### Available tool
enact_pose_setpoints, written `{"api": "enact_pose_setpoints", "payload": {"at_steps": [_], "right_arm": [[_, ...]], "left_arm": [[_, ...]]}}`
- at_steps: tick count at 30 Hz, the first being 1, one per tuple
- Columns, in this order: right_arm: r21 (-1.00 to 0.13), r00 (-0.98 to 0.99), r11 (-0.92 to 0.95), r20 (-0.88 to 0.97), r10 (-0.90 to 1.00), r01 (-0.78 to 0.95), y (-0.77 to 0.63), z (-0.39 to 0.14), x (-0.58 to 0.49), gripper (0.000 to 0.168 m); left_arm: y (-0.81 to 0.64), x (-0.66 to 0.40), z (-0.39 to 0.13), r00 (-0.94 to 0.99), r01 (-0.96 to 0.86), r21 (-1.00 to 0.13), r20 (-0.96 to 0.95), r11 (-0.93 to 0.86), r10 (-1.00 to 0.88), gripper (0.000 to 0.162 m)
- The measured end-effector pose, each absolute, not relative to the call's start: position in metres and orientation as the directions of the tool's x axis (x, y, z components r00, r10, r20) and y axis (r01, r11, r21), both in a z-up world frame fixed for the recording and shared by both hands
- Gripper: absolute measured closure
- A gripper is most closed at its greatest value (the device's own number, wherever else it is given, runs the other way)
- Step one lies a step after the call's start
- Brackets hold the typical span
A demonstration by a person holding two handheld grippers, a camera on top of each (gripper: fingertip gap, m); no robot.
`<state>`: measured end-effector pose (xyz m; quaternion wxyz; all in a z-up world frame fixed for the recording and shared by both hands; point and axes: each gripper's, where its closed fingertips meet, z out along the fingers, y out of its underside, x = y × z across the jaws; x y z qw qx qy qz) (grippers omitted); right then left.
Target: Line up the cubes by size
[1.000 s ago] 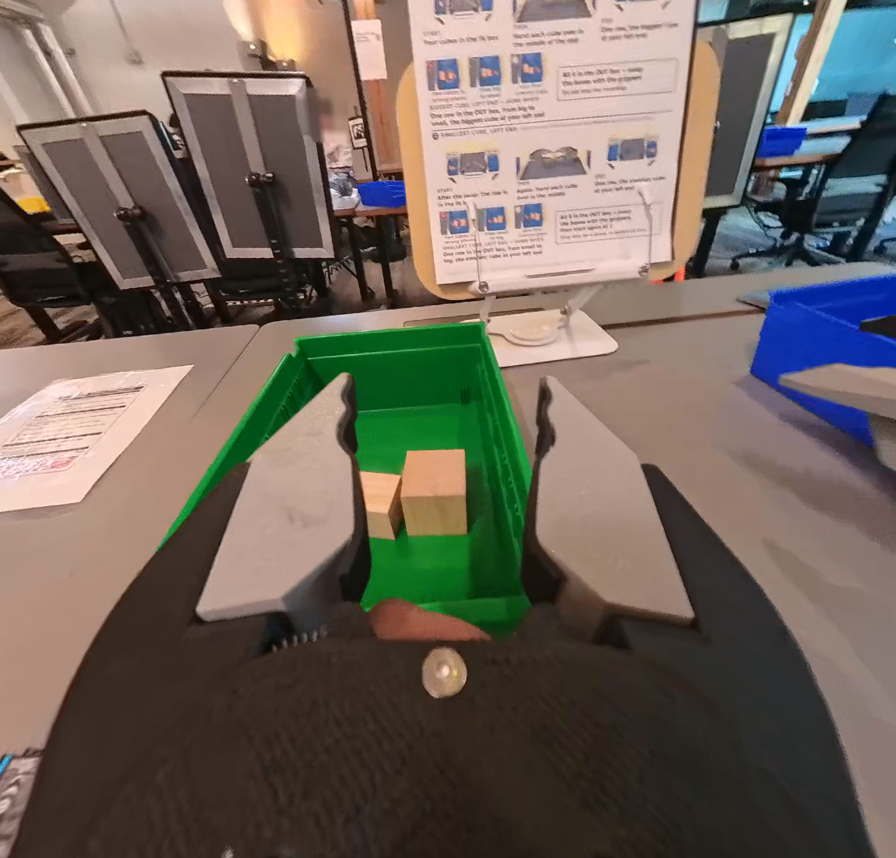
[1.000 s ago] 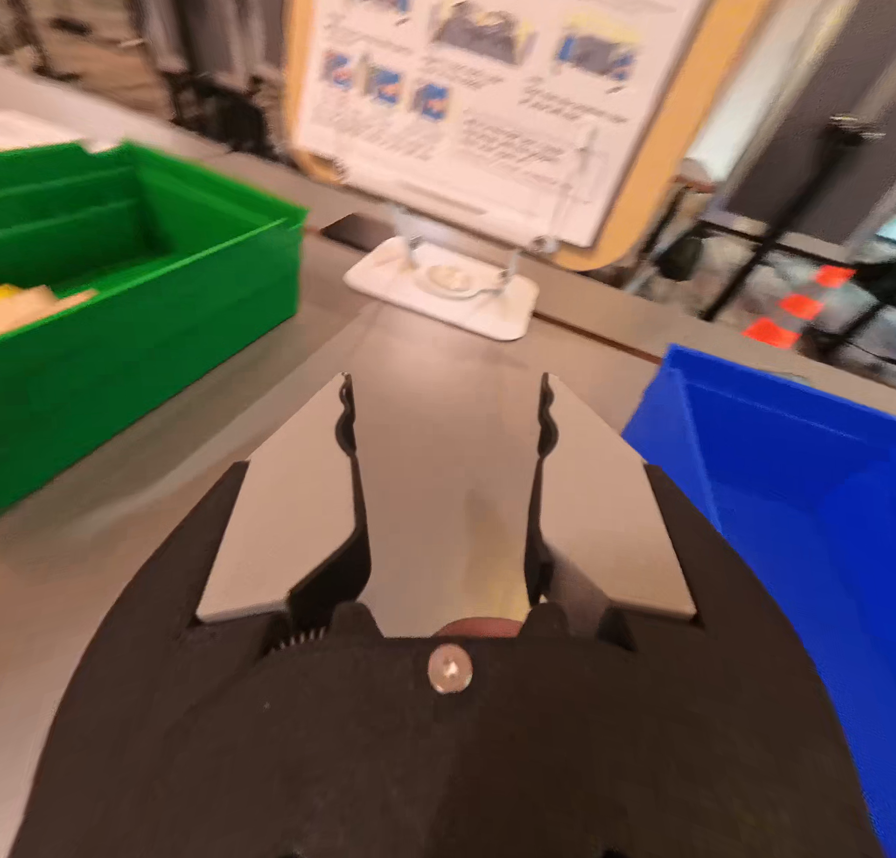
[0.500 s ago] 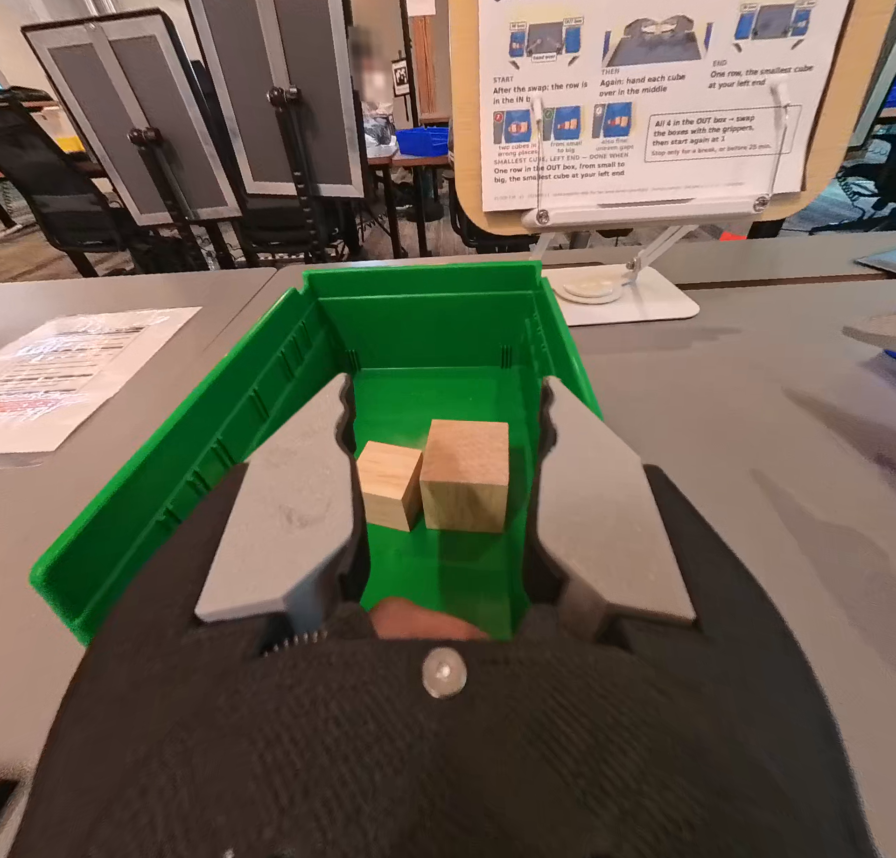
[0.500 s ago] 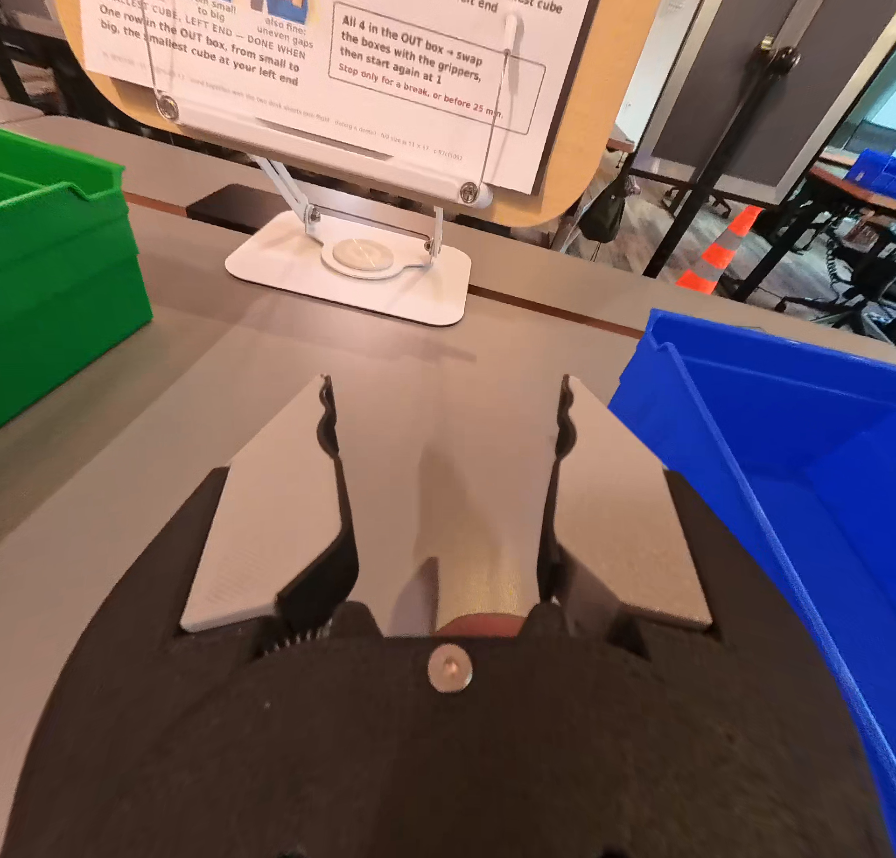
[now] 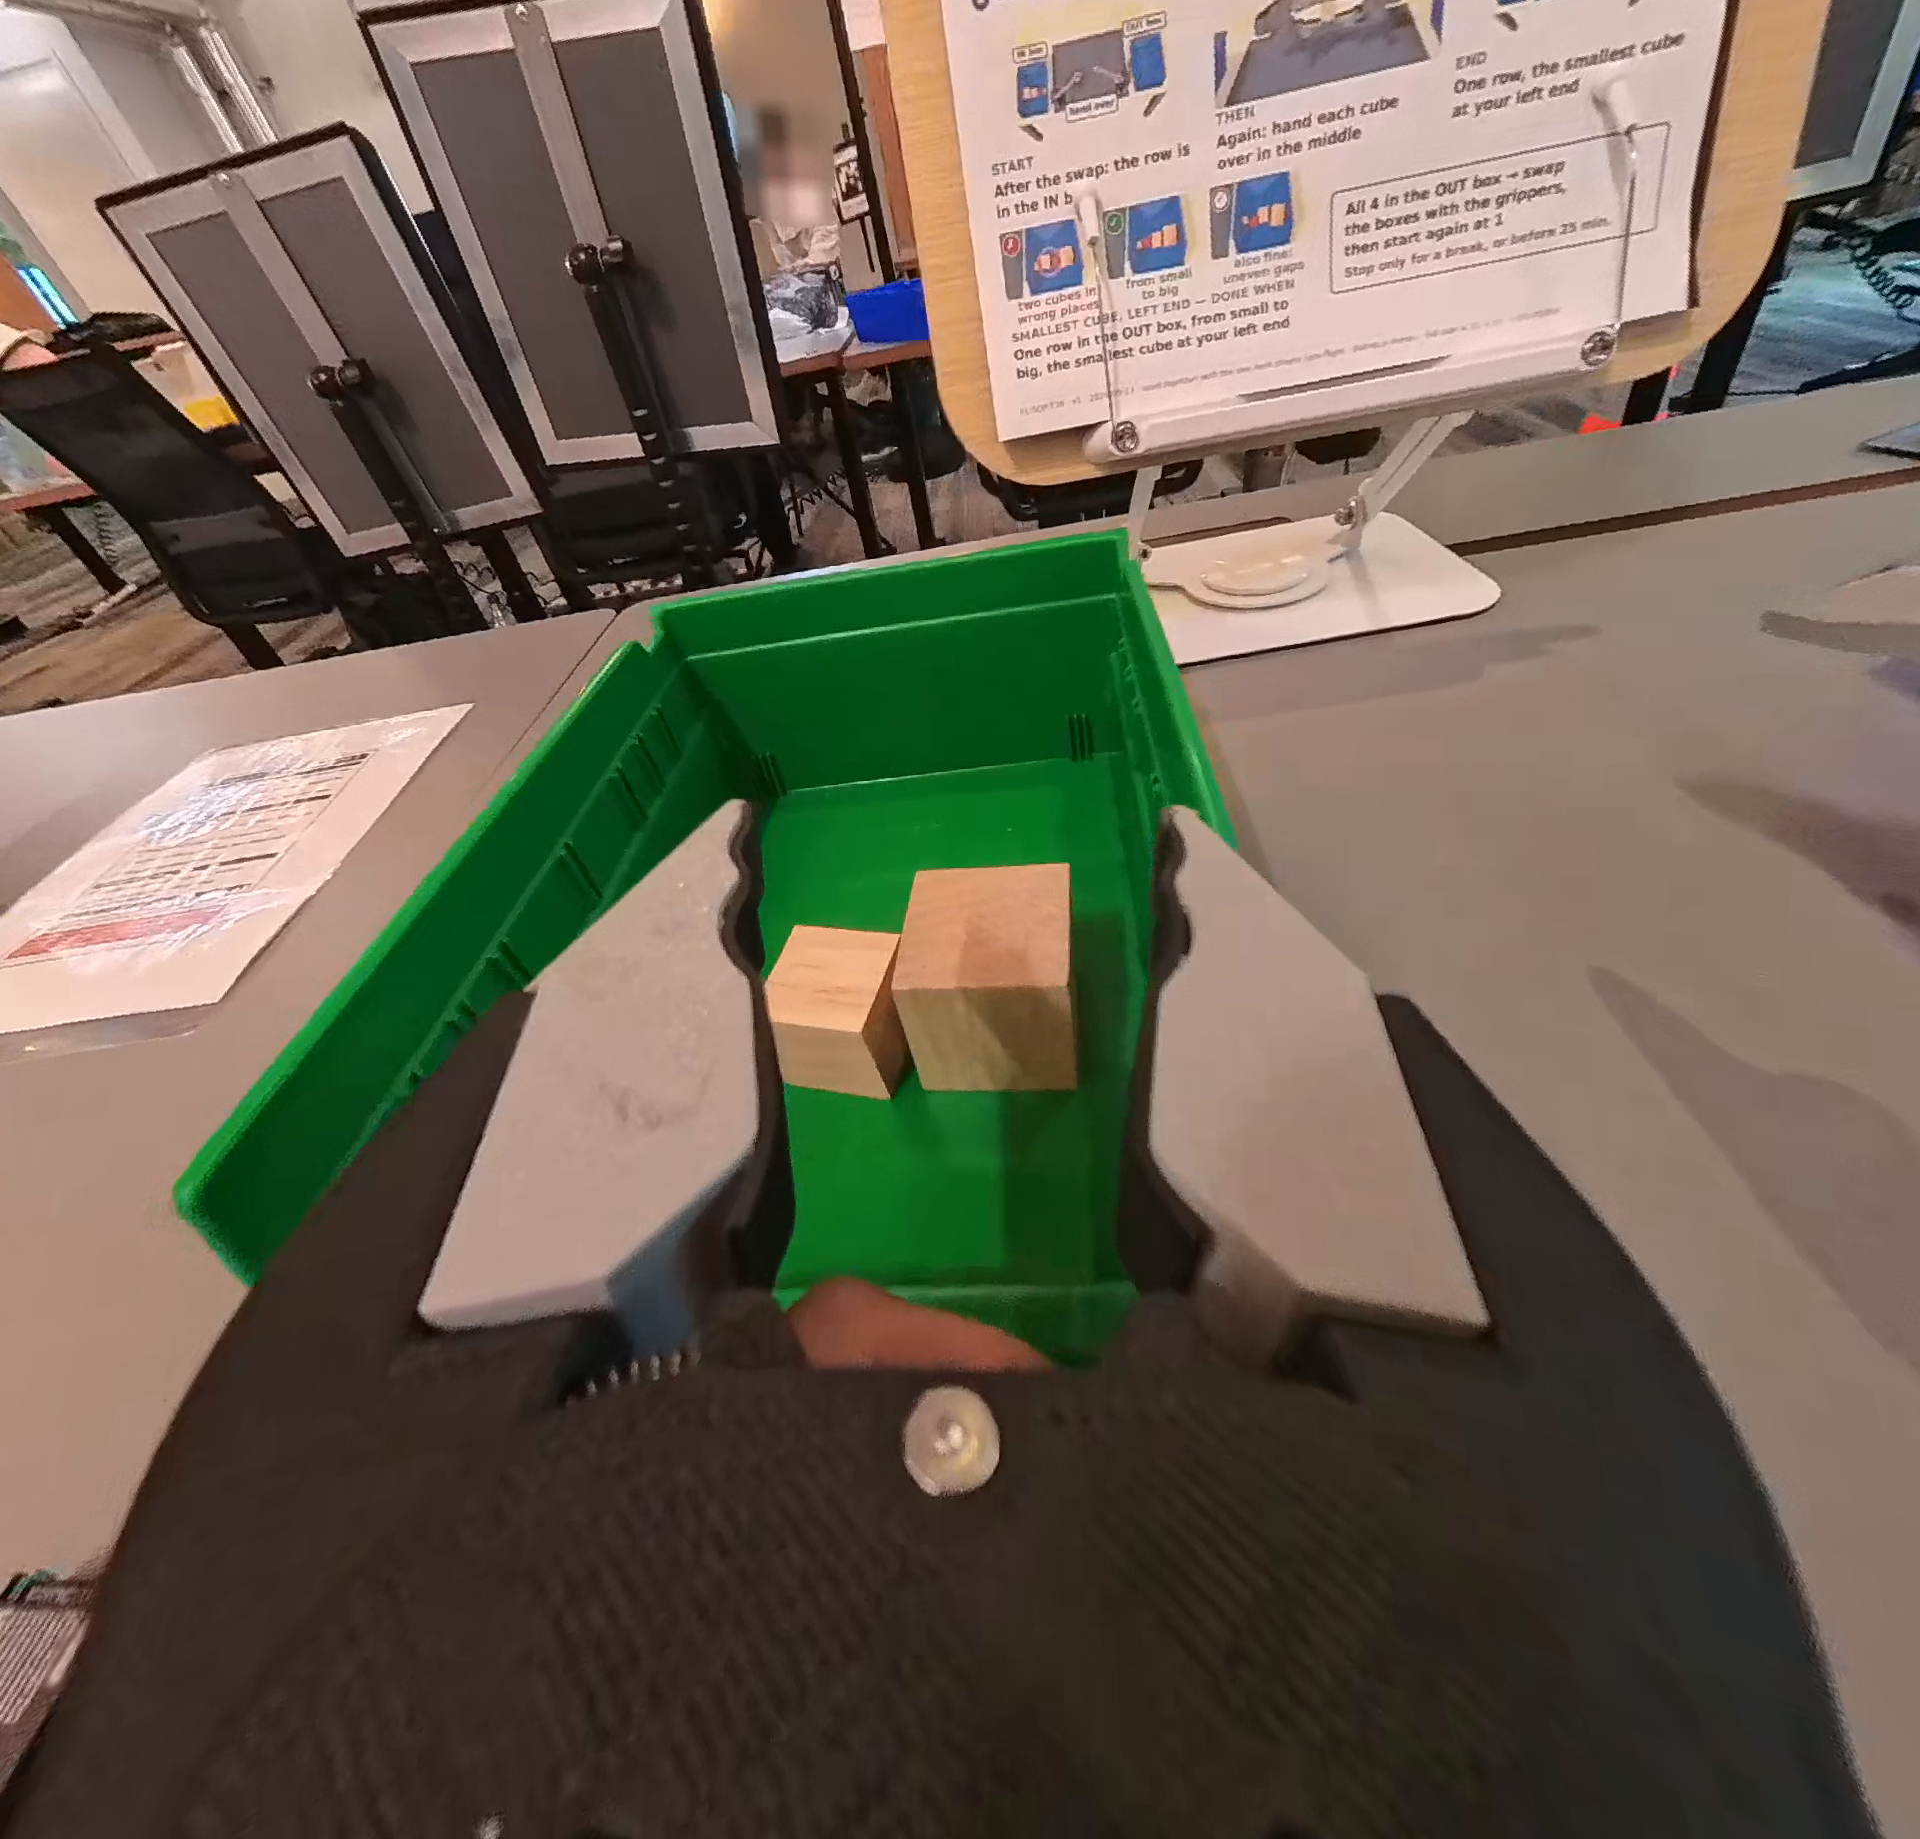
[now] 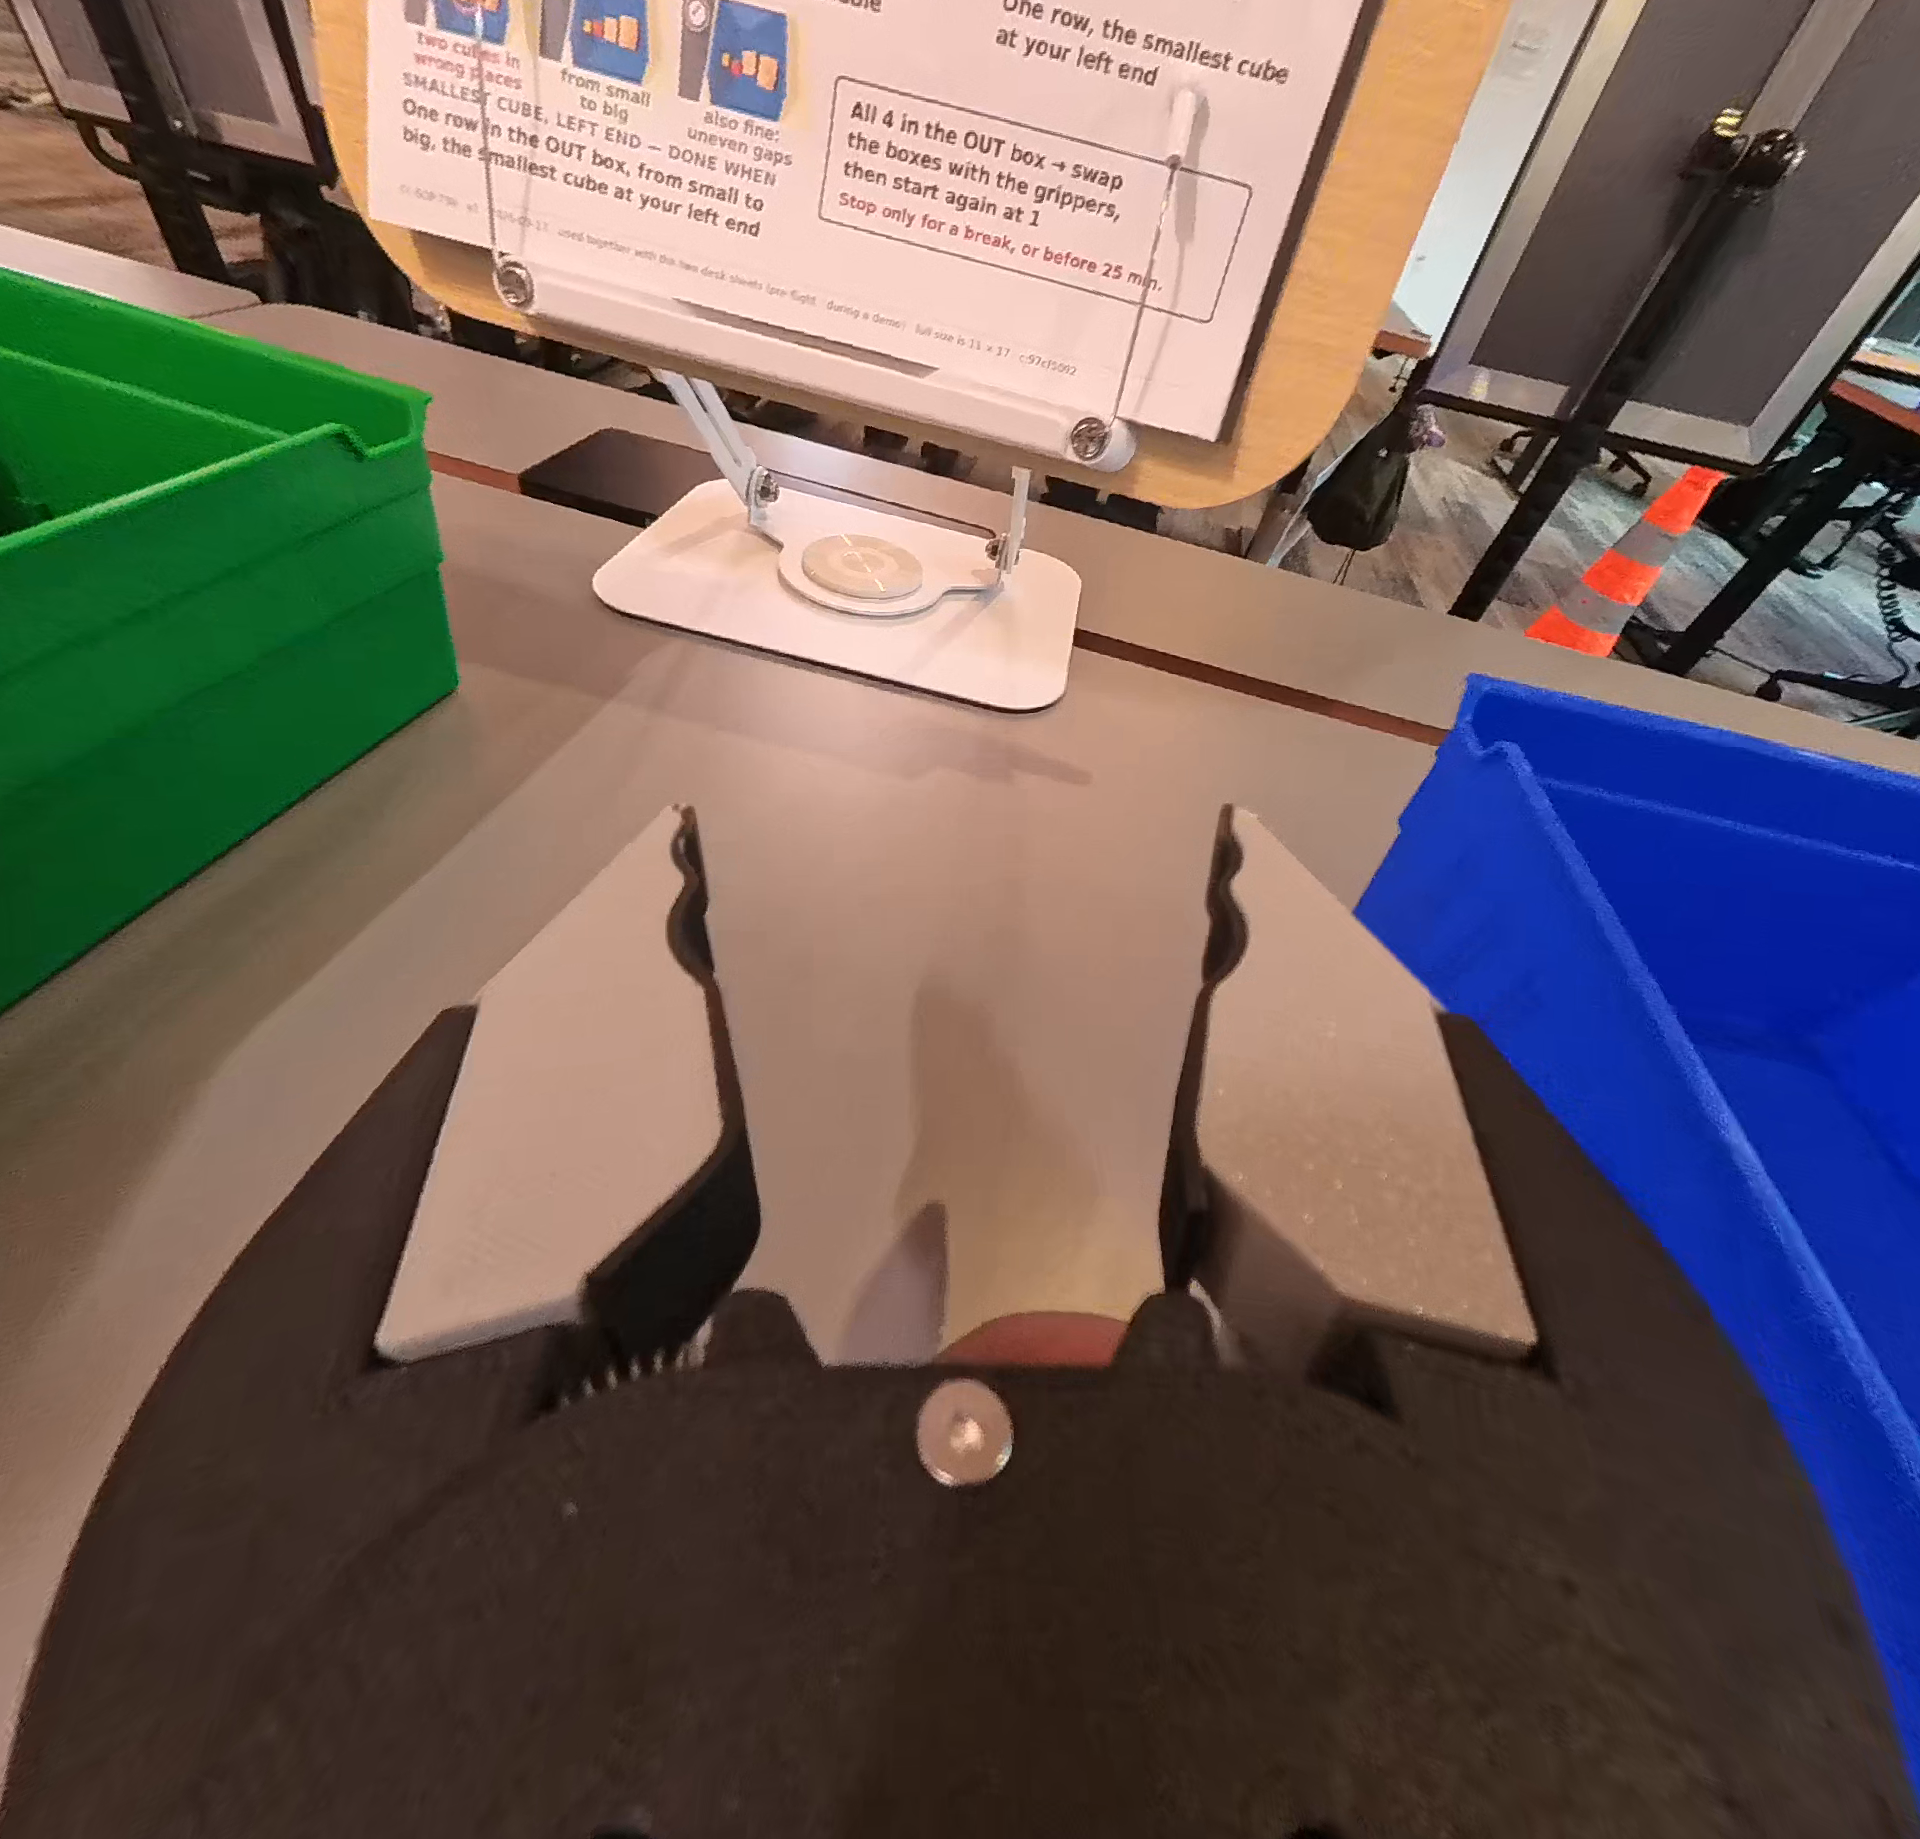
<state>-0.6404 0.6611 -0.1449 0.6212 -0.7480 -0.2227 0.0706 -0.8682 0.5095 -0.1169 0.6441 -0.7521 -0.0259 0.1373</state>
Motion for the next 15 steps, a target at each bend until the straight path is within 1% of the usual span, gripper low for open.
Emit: {"api": "enact_pose_setpoints", "payload": {"at_steps": [5,8,11,15], "right_arm": [[-0.959,0.876,-0.142,0.157,0.456,0.246,0.654,-0.15,-0.648,0.072],[-0.955,0.855,-0.172,0.125,0.504,0.241,0.647,-0.154,-0.657,0.07],[-0.961,0.836,-0.164,0.103,0.539,0.224,0.64,-0.149,-0.663,0.07],[-0.961,0.8,-0.16,0.087,0.593,0.224,0.628,-0.147,-0.675,0.071]], "left_arm": [[0.5,-0.881,-0.12,0.945,-0.171,-0.967,-0.215,-0.19,0.246,0.089],[0.499,-0.891,-0.122,0.948,-0.143,-0.971,-0.189,-0.191,0.254,0.089],[0.502,-0.905,-0.128,0.935,-0.163,-0.961,-0.223,-0.225,0.277,0.088],[0.511,-0.909,-0.133,0.94,-0.163,-0.956,-0.226,-0.243,0.257,0.088]]}}
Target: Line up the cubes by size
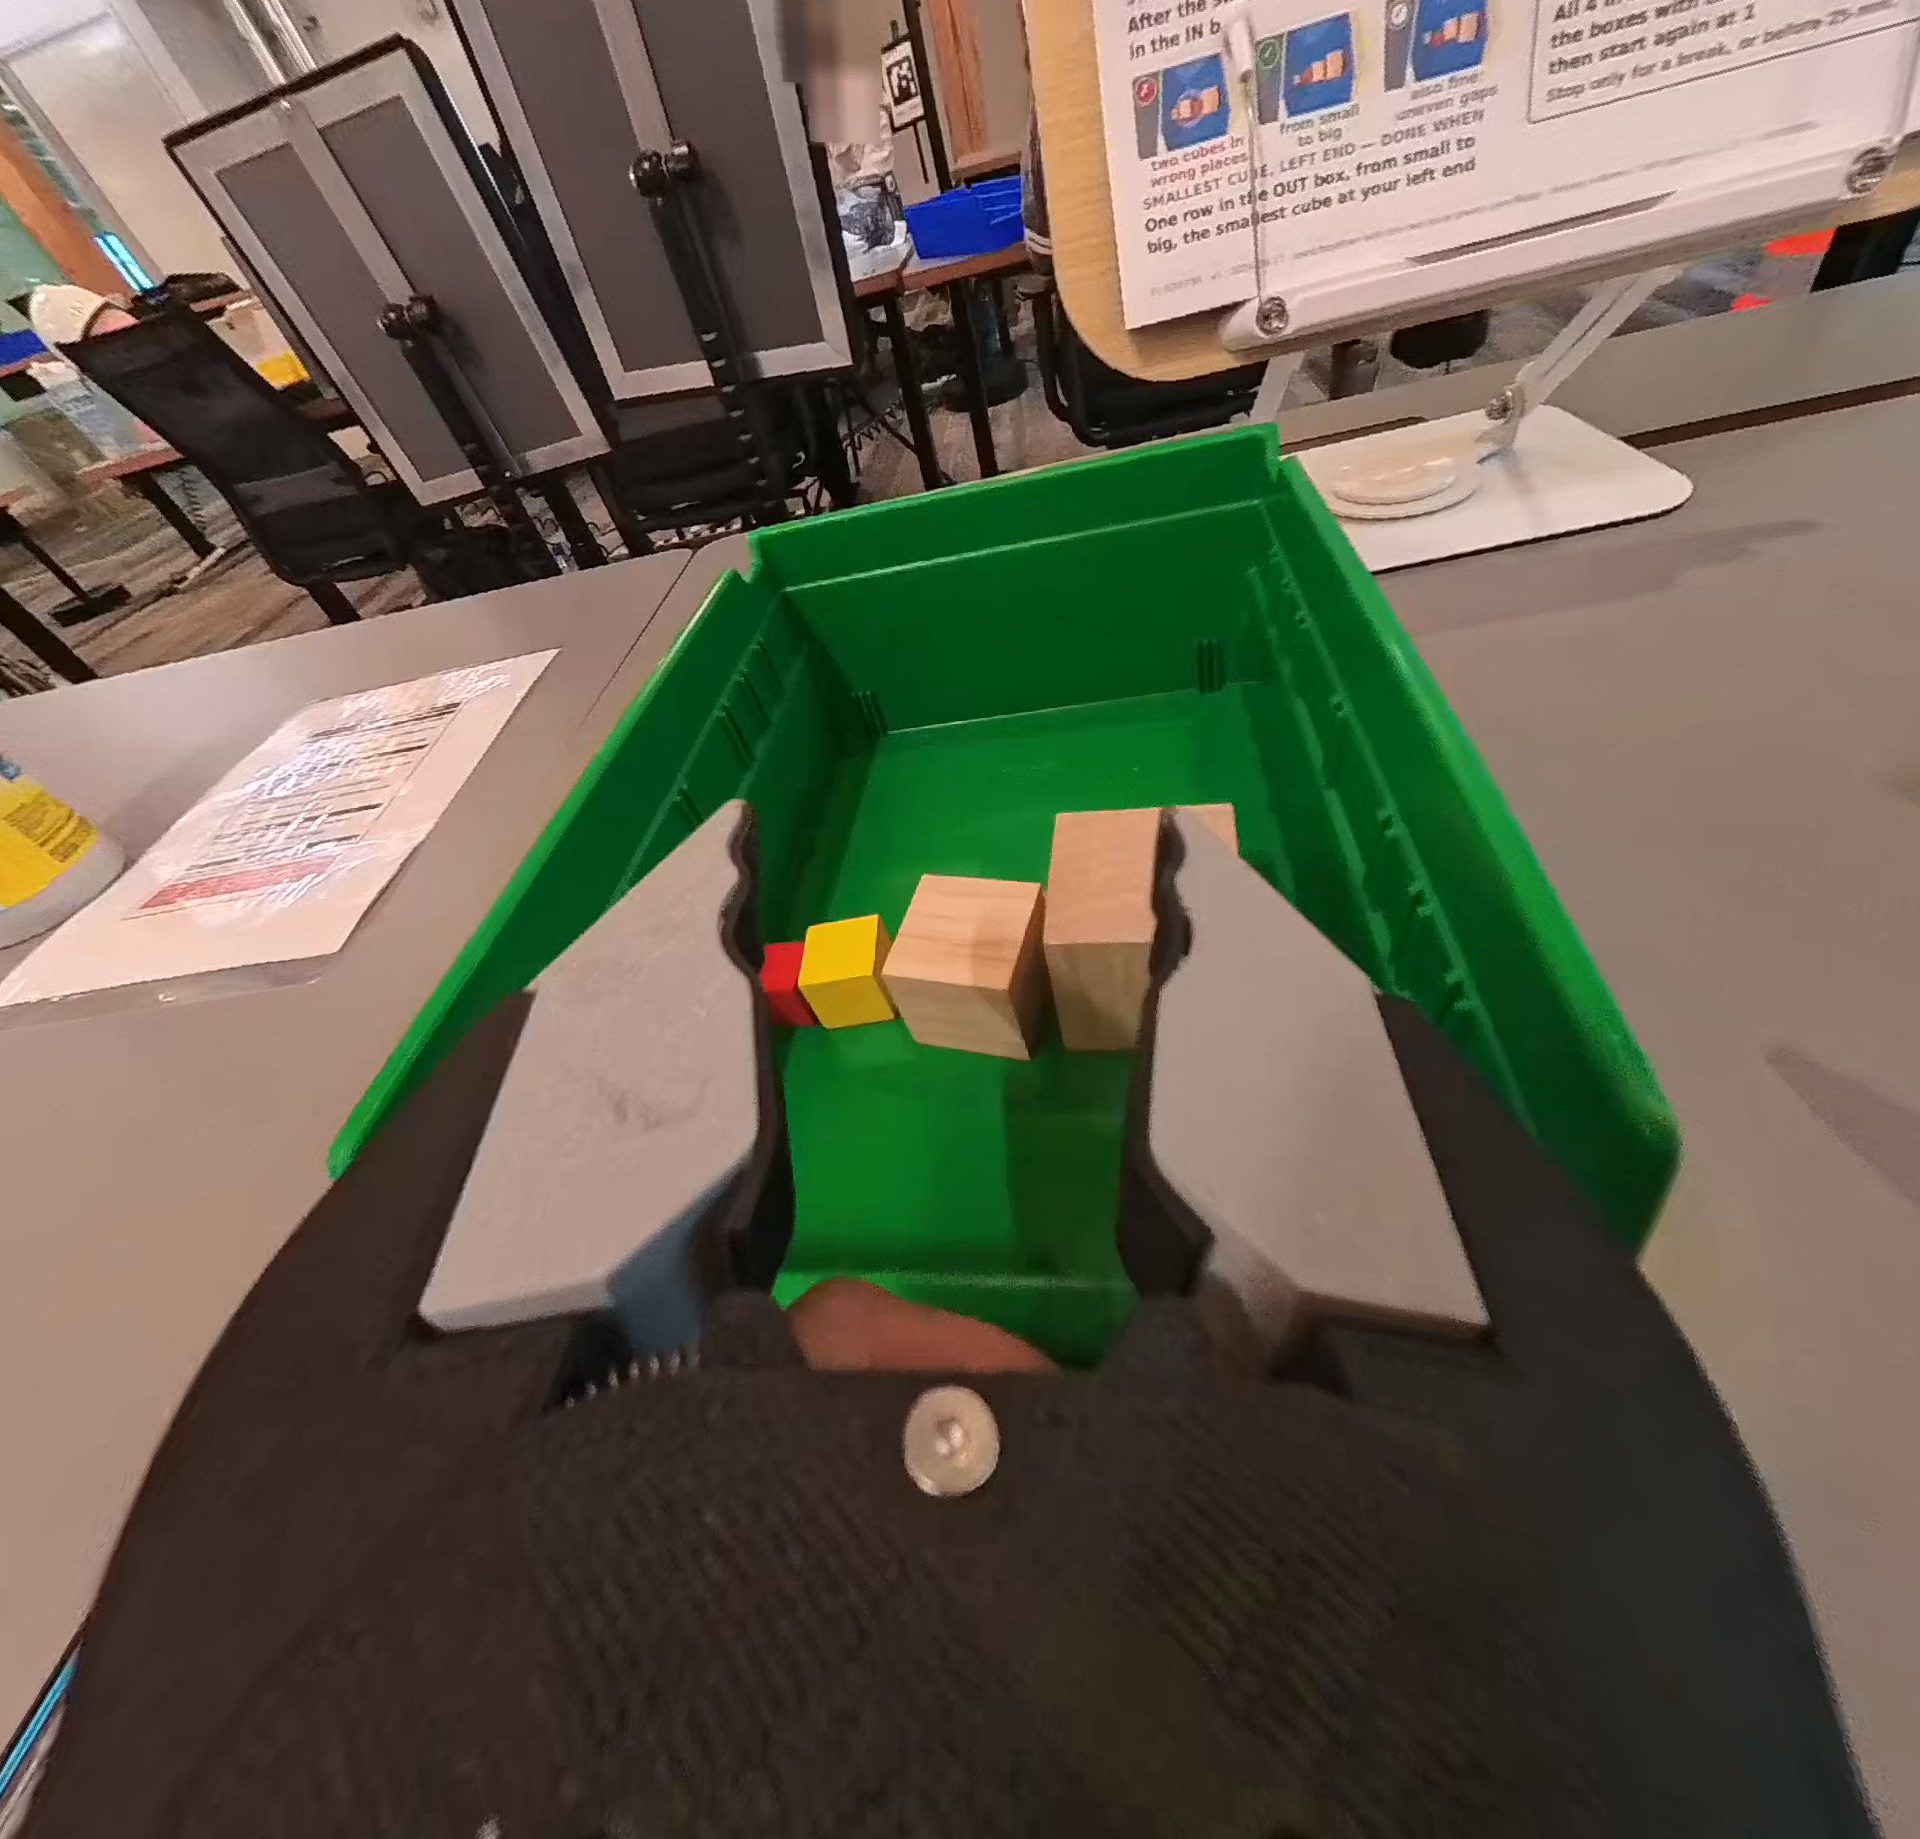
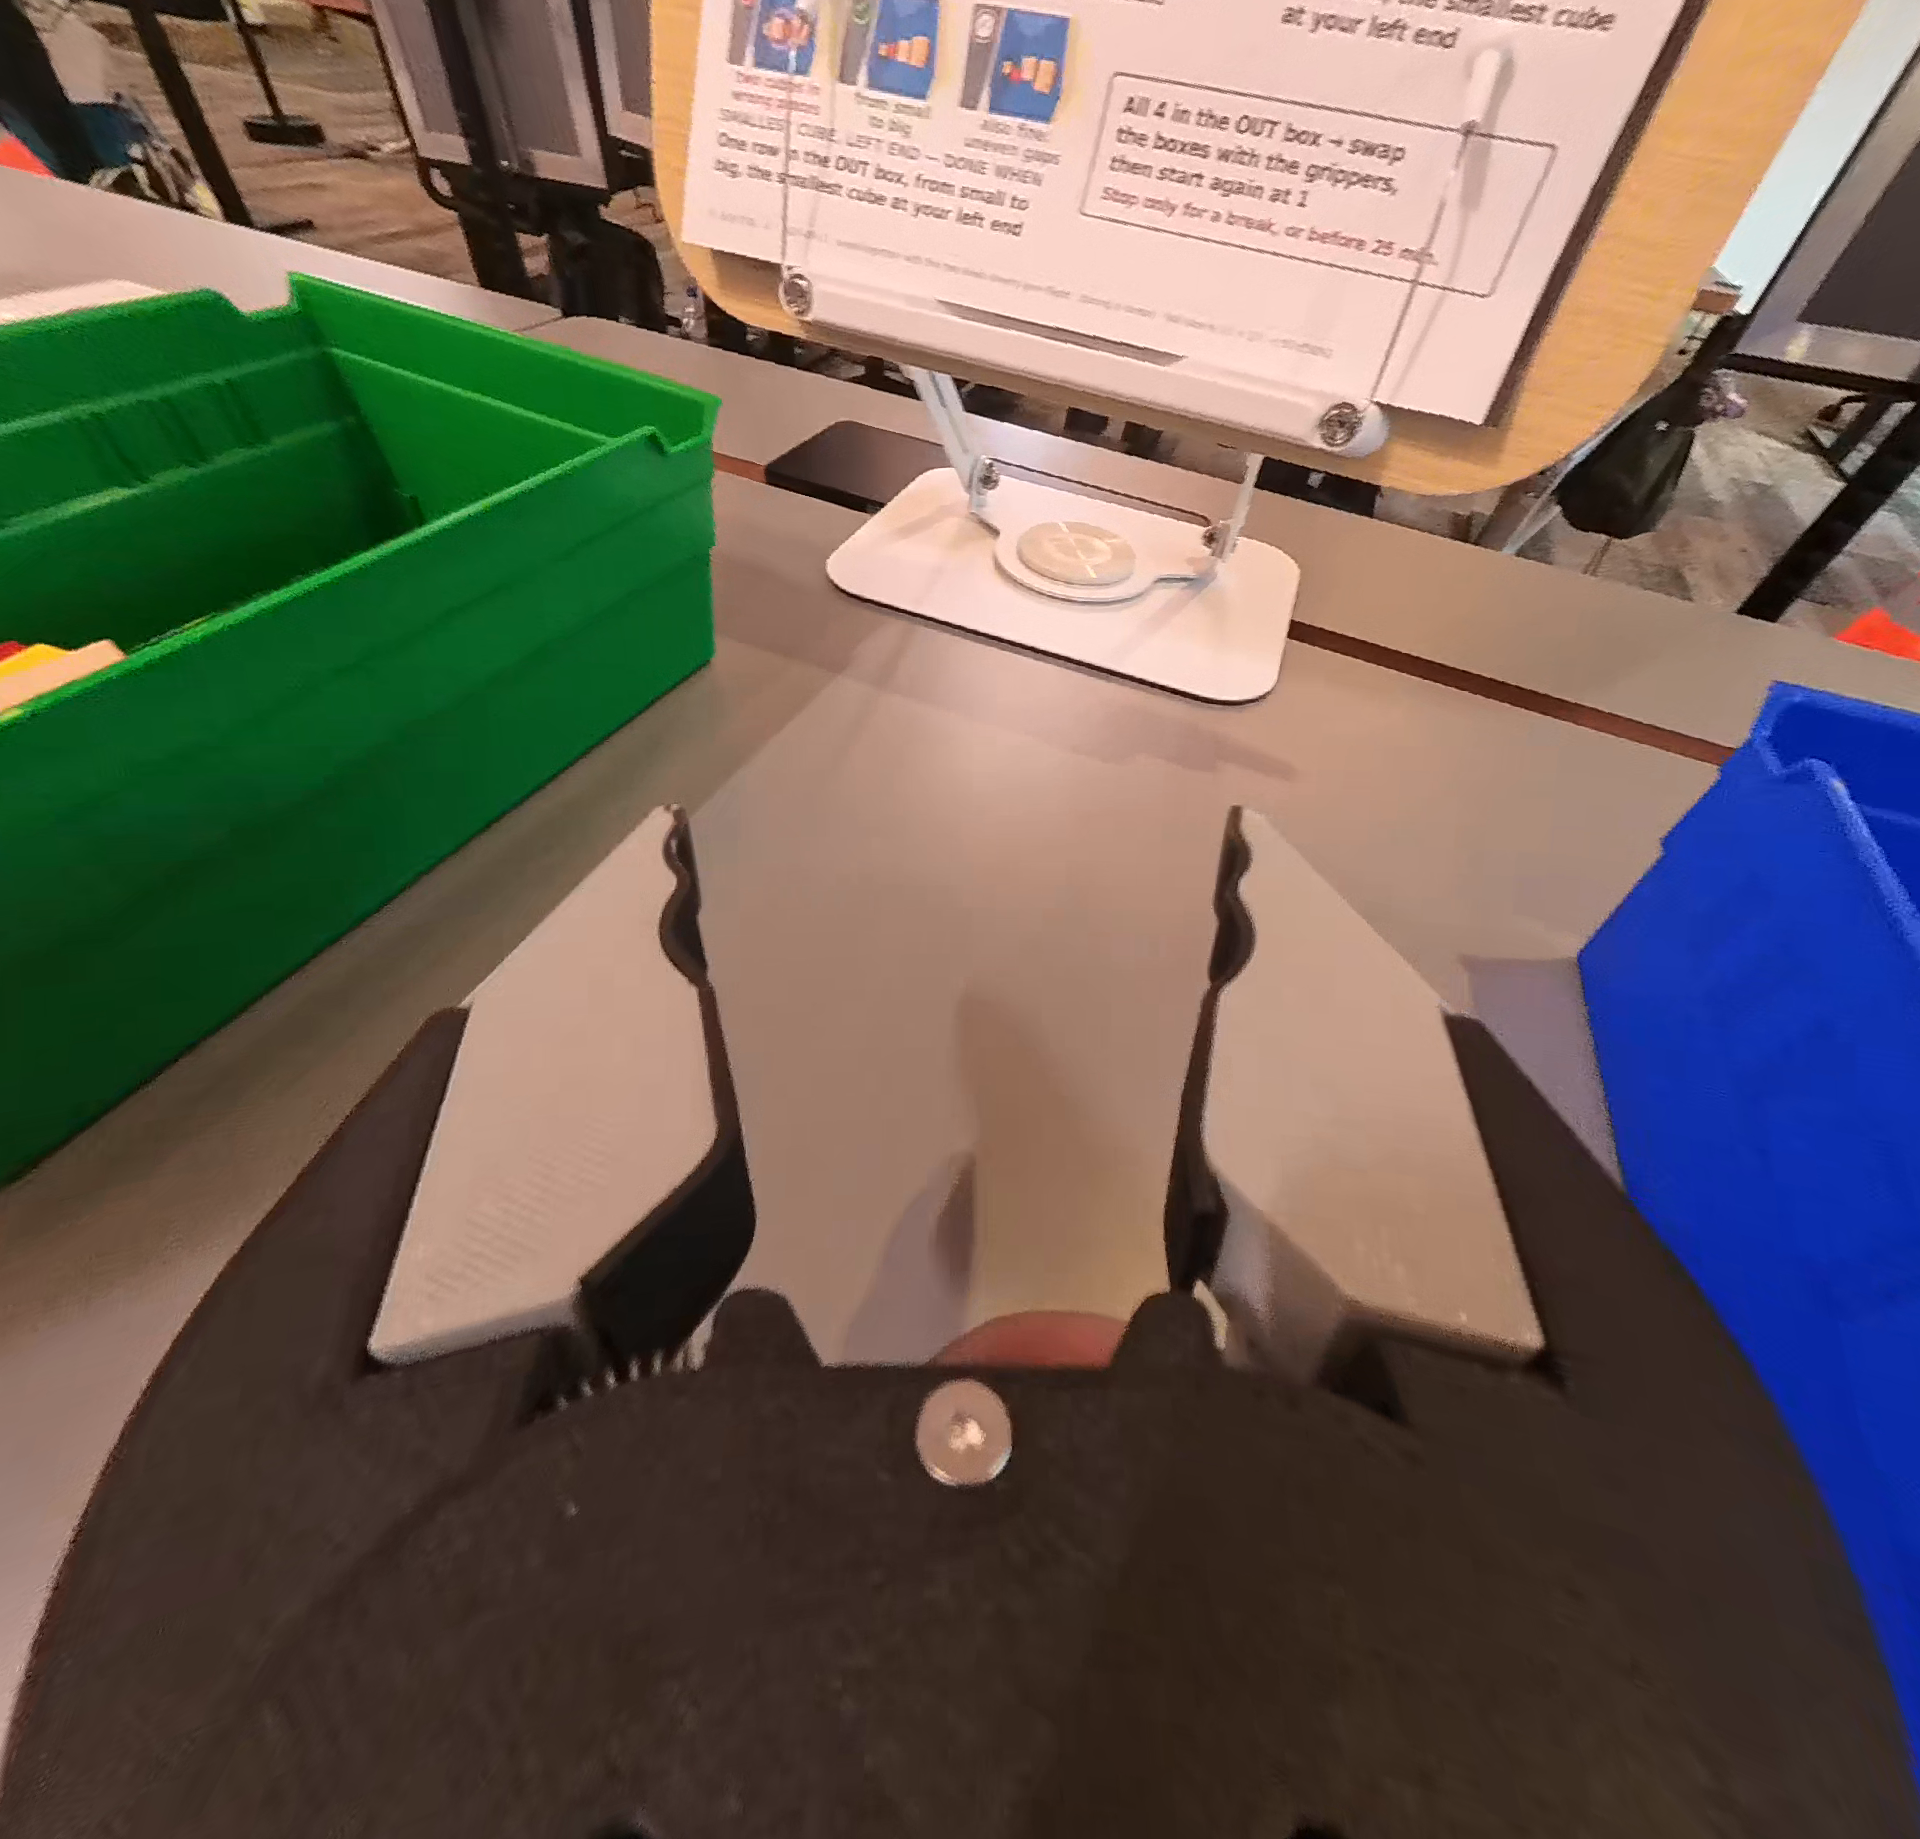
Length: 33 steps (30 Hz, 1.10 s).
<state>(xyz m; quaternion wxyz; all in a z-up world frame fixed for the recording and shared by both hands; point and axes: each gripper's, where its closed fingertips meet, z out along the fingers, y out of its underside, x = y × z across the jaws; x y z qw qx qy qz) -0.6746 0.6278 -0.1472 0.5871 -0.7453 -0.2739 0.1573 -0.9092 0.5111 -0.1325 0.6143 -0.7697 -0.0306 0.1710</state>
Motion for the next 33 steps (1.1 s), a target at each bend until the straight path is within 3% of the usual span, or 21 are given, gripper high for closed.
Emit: {"api": "enact_pose_setpoints", "payload": {"at_steps": [8,15,20,23,25,30,32,33], "right_arm": [[-0.966,0.755,-0.127,0.089,0.65,0.224,0.616,-0.141,-0.68,0.068],[-0.964,0.689,-0.136,0.061,0.722,0.228,0.603,-0.145,-0.69,0.069],[-0.967,0.682,-0.118,0.072,0.728,0.228,0.603,-0.142,-0.69,0.07],[-0.967,0.686,-0.123,0.066,0.725,0.222,0.605,-0.142,-0.689,0.07],[-0.969,0.68,-0.136,0.043,0.732,0.207,0.604,-0.141,-0.689,0.07],[-0.977,0.665,-0.129,0.019,0.747,0.172,0.599,-0.132,-0.69,0.071],[-0.977,0.67,-0.118,0.034,0.742,0.18,0.6,-0.132,-0.69,0.071],[-0.976,0.672,-0.115,0.04,0.739,0.185,0.601,-0.132,-0.689,0.071]], "left_arm": [[0.527,-0.887,-0.137,0.976,-0.109,-0.957,-0.155,-0.268,0.156,0.088],[0.516,-0.886,-0.123,0.973,-0.098,-0.966,-0.144,-0.24,0.179,0.09],[0.511,-0.888,-0.128,0.959,-0.189,-0.929,-0.245,-0.319,0.142,0.107],[0.503,-0.882,-0.157,0.906,-0.395,-0.774,-0.417,-0.495,-0.071,0.162],[0.495,-0.886,-0.185,0.842,-0.522,-0.597,-0.474,-0.609,-0.256,0.162],[0.504,-0.915,-0.23,0.762,-0.612,-0.254,-0.442,-0.749,-0.473,0.162],[0.528,-0.944,-0.227,0.708,-0.61,-0.172,-0.557,-0.774,-0.434,0.162],[0.545,-0.961,-0.218,0.689,-0.583,-0.185,-0.628,-0.791,-0.361,0.162]]}}
